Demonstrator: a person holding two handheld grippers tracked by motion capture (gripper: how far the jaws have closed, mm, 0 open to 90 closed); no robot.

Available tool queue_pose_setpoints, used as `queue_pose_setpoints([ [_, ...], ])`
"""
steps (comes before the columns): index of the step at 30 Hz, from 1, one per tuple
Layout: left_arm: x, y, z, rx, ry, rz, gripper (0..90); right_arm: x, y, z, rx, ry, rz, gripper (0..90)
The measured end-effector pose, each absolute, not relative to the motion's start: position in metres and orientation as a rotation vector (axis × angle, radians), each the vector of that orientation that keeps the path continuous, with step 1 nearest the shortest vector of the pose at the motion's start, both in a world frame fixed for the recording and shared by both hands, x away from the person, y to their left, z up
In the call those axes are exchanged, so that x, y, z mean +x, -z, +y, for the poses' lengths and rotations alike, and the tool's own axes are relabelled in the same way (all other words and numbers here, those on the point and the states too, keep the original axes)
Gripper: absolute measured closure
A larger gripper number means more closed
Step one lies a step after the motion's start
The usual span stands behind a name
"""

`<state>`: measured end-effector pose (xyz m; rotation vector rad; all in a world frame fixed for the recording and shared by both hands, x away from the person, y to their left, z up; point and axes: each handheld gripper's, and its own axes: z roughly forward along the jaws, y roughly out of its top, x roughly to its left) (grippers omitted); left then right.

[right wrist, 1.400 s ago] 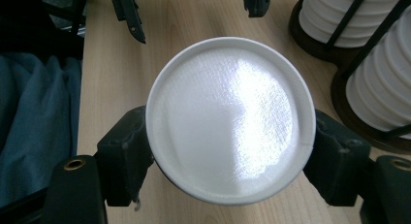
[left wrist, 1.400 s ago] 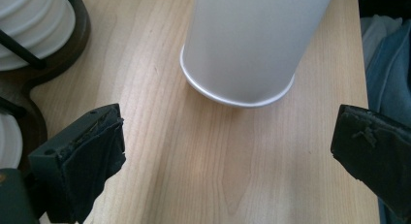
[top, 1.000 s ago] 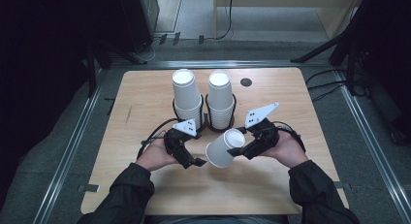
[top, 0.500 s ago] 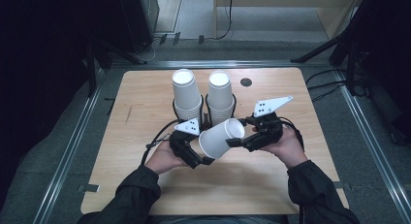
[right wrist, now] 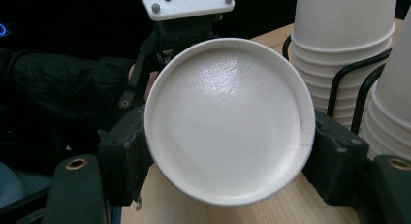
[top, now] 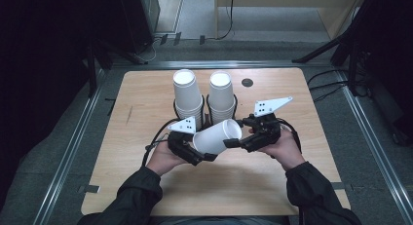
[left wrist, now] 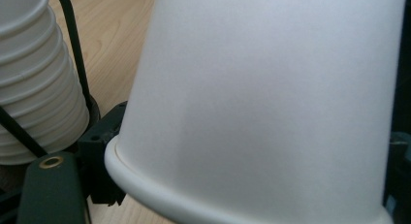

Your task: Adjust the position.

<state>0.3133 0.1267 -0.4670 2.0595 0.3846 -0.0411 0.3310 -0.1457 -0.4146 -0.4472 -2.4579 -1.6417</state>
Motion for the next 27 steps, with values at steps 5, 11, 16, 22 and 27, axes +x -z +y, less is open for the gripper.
queue_pose_setpoints([
  [5,0.315,0.463,0.128,2.099,0.048,0.383,17.8,0.332,0.415,-0.146,-0.436,1.630,-2.456,20.4],
  [11,0.318,0.457,0.136,2.188,0.030,0.412,17.7,0.329,0.417,-0.149,-0.418,1.541,-2.567,14.5],
  [16,0.319,0.453,0.139,2.278,0.038,0.428,17.7,0.325,0.424,-0.145,-0.391,1.402,-2.707,14.5],
  [22,0.320,0.456,0.136,2.384,0.050,0.418,17.6,0.323,0.432,-0.140,-0.370,1.305,-2.788,14.5],
  [27,0.320,0.465,0.125,2.489,0.079,0.402,17.6,0.322,0.436,-0.136,-0.335,1.257,-2.841,14.5],
])
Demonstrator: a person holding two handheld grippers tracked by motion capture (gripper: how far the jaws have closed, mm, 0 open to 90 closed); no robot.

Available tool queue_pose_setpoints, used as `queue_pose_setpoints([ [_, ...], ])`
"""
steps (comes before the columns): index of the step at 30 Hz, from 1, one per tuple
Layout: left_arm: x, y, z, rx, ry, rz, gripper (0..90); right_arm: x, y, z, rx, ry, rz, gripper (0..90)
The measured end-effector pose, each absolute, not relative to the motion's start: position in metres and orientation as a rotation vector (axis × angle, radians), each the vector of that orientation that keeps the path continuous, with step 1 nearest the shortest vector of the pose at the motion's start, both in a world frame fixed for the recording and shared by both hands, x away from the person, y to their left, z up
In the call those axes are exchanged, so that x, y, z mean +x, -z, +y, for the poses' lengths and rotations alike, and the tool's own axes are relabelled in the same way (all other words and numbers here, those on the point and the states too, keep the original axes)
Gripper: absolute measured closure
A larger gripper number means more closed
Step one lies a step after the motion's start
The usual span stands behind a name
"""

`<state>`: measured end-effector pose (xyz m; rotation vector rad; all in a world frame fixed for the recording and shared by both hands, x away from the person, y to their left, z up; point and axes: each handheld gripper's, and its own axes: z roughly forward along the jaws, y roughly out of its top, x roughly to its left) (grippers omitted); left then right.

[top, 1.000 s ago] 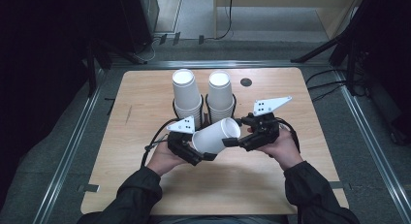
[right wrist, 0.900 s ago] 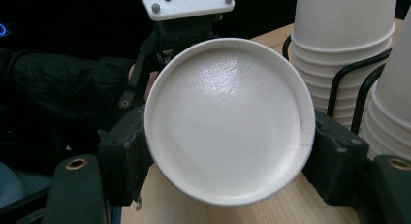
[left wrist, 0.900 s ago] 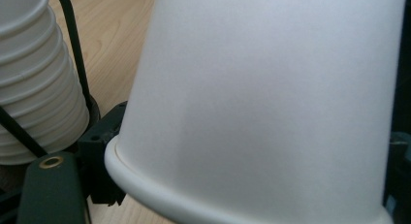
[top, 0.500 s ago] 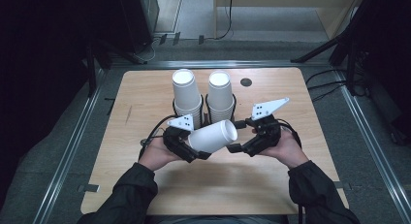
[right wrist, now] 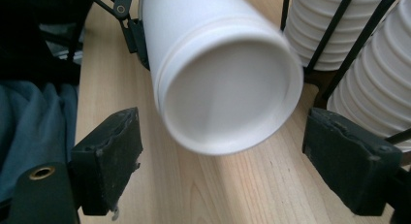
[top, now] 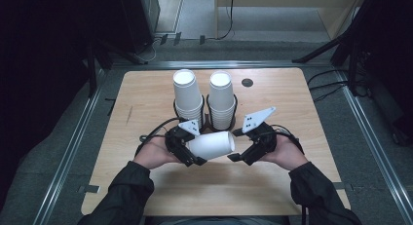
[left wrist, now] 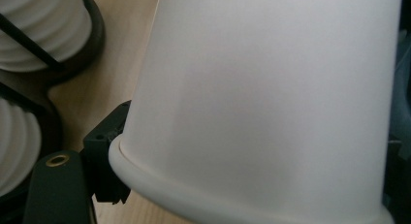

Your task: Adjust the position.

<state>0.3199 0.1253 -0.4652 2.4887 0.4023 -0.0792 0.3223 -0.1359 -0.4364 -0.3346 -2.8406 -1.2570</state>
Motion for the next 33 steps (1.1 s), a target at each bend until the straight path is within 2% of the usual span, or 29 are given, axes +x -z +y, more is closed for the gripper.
queue_pose_setpoints([
  [16,0.317,0.485,0.099,2.639,0.209,0.361,16.7,0.313,0.463,-0.102,-0.147,1.018,-2.945,14.7],
  [21,0.315,0.488,0.095,2.645,0.217,0.345,16.2,0.311,0.468,-0.094,-0.109,0.970,-2.951,16.6],
  [24,0.315,0.489,0.095,2.650,0.217,0.344,15.7,0.311,0.469,-0.093,-0.080,0.966,-2.953,22.7],
  [28,0.315,0.490,0.093,2.665,0.255,0.353,14.8,0.311,0.470,-0.093,-0.070,0.949,-2.949,23.3],
  [33,0.315,0.488,0.094,2.637,0.240,0.348,12.5,0.313,0.469,-0.092,-0.051,0.958,-2.936,23.2],
])
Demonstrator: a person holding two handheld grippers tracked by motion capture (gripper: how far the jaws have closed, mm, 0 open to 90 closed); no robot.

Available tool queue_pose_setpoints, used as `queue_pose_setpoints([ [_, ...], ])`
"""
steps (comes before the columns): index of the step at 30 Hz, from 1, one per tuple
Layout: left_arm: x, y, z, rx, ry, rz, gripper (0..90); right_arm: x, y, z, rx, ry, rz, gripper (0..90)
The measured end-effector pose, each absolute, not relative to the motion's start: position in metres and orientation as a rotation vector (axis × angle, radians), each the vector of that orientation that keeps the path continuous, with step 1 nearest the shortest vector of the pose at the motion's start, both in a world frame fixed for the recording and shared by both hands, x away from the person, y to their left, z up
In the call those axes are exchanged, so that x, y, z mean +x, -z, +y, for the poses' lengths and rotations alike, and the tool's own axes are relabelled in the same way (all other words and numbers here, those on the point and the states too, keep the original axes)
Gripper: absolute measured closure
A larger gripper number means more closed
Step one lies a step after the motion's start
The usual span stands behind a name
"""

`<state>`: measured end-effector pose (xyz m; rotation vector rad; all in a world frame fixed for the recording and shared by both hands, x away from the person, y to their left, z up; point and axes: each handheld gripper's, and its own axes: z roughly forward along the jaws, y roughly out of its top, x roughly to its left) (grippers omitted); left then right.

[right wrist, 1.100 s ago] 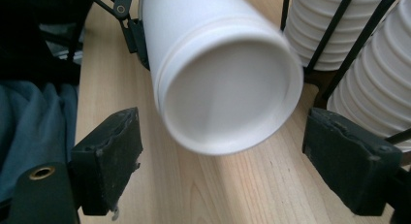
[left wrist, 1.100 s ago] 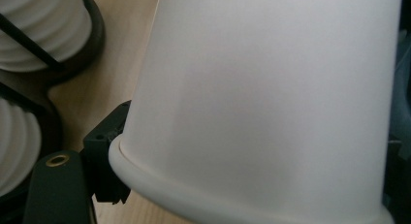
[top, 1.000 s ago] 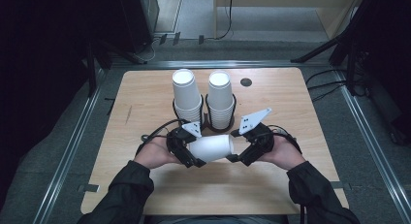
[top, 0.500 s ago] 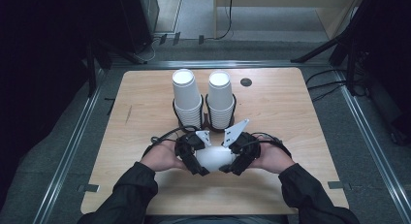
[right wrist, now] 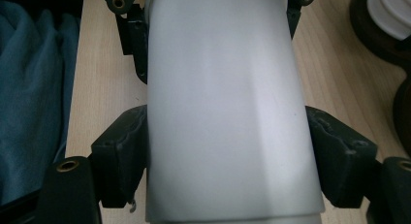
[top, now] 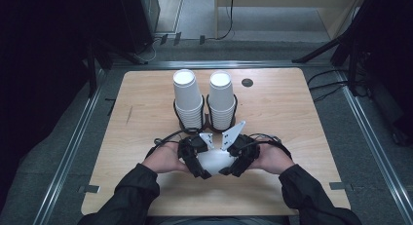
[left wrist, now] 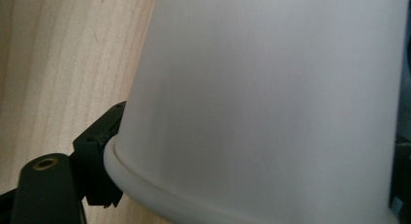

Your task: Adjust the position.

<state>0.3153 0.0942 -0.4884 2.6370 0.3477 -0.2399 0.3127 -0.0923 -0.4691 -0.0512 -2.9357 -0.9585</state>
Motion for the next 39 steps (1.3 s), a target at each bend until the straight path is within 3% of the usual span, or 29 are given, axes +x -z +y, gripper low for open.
queue_pose_setpoints([
  [4,0.315,0.485,0.097,2.604,0.166,0.351,0.0,0.314,0.465,-0.097,-0.097,0.958,-2.933,22.6],
  [7,0.316,0.483,0.102,2.556,0.107,0.349,0.0,0.315,0.462,-0.101,-0.126,0.984,-2.933,22.4],
  [21,0.319,0.465,0.127,2.392,0.062,0.384,0.0,0.325,0.446,-0.129,-0.267,1.161,-2.883,22.1],
  [39,0.317,0.451,0.131,2.152,0.151,0.424,0.0,0.326,0.431,-0.143,-0.278,1.460,-2.709,21.9],
])
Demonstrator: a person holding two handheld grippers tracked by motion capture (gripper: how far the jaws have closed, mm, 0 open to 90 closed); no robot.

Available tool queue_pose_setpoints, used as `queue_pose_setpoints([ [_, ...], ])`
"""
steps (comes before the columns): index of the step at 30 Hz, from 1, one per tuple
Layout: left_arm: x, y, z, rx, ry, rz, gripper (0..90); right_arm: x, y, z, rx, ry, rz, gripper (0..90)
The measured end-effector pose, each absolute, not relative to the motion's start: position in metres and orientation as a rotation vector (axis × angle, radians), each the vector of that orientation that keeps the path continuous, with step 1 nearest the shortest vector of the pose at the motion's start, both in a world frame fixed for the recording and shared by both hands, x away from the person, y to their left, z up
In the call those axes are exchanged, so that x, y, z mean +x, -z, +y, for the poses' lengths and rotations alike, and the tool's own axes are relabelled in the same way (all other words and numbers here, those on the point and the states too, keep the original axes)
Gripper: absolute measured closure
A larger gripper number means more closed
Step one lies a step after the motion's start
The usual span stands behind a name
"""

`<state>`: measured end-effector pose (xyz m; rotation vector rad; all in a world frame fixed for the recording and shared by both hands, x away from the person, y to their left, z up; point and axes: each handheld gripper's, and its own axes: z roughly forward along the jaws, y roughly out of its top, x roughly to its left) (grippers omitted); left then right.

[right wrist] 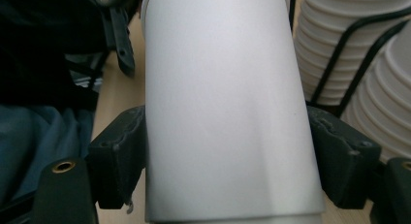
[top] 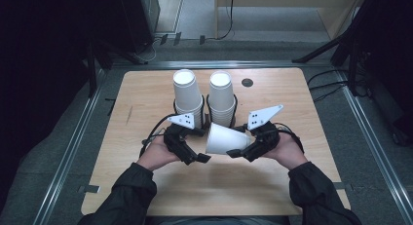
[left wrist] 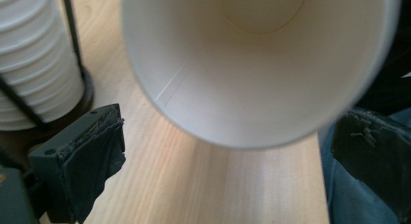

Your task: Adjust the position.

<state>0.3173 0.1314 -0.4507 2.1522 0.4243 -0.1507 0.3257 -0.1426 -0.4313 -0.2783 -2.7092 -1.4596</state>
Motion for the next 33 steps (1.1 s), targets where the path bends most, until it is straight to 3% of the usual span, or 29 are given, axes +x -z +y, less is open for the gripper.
queue_pose_setpoints([
  [12,0.315,0.447,0.124,2.068,0.209,0.424,0.0,0.322,0.434,-0.128,-0.209,1.491,-2.644,21.9],
  [14,0.314,0.445,0.126,2.048,0.189,0.421,7.2,0.322,0.435,-0.127,-0.204,1.489,-2.646,21.9],
  [18,0.312,0.442,0.129,2.043,0.193,0.400,12.4,0.321,0.435,-0.127,-0.186,1.486,-2.636,22.8],
  [29,0.312,0.440,0.126,2.114,0.210,0.403,18.3,0.320,0.438,-0.126,-0.200,1.405,-2.648,24.1],
  [33,0.314,0.439,0.129,2.130,0.199,0.443,18.1,0.320,0.437,-0.126,-0.244,1.367,-2.681,15.8],
])
